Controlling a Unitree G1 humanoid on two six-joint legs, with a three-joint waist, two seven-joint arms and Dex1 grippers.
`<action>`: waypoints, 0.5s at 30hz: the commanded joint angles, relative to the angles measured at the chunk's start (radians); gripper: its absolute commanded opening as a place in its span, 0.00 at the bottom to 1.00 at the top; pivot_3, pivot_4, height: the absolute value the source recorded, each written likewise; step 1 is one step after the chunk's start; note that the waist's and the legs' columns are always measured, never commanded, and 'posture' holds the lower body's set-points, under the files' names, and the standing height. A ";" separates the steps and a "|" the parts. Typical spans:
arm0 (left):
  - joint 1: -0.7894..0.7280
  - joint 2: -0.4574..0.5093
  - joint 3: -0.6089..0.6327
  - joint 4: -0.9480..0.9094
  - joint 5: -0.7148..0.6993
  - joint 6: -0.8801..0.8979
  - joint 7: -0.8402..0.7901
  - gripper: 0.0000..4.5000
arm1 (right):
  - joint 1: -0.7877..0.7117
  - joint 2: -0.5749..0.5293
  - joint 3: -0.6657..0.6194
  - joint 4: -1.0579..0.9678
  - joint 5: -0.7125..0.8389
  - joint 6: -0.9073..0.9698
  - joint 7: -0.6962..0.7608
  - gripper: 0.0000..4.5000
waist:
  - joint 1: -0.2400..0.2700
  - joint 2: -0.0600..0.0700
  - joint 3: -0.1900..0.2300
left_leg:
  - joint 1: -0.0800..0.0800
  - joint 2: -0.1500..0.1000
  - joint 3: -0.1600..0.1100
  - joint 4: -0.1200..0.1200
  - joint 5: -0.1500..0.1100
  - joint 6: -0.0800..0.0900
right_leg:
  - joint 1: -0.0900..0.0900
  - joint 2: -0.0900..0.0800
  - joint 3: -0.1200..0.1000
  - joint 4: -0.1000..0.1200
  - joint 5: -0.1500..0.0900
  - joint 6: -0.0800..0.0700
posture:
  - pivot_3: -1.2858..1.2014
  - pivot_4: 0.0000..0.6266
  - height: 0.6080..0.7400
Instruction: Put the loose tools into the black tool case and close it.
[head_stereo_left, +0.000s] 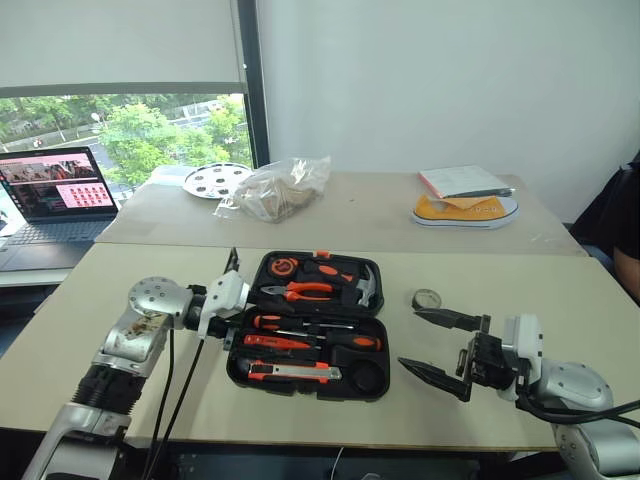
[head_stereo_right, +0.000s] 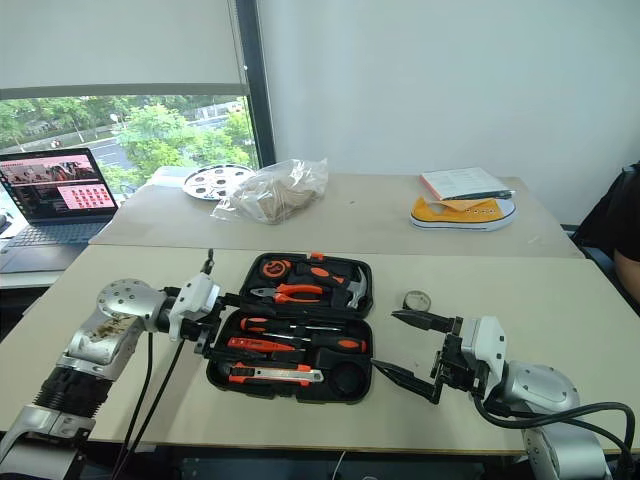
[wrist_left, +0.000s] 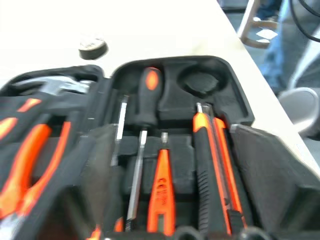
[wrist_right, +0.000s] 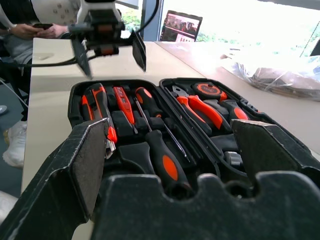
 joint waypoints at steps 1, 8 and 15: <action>0.037 -0.009 -0.003 -0.041 0.008 -0.033 0.010 0.46 | 0.002 0.009 -0.006 -0.017 -0.003 -0.028 -0.003 1.00 | 0.000 0.000 0.000 | 0.000 0.000 0.000 0.000 0.000 0.000 | 0.000 0.000 0.000 0.000 0.000 0.000 | 0.52 0.24 1.00; 0.069 -0.036 -0.052 -0.005 0.052 -0.073 -0.002 0.01 | -0.005 0.020 -0.001 -0.016 -0.011 -0.024 -0.008 1.00 | 0.002 0.000 0.000 | 0.000 0.000 0.000 0.001 0.000 0.000 | 0.000 0.000 0.000 0.000 0.000 0.000 | 0.52 0.24 1.00; 0.083 -0.043 -0.099 0.049 0.148 -0.136 0.032 0.01 | 0.001 0.023 -0.003 -0.016 -0.015 -0.032 -0.013 1.00 | 0.001 0.000 0.000 | 0.000 0.000 0.000 0.001 0.000 0.000 | 0.000 0.000 0.000 0.000 0.000 0.000 | 0.52 0.24 1.00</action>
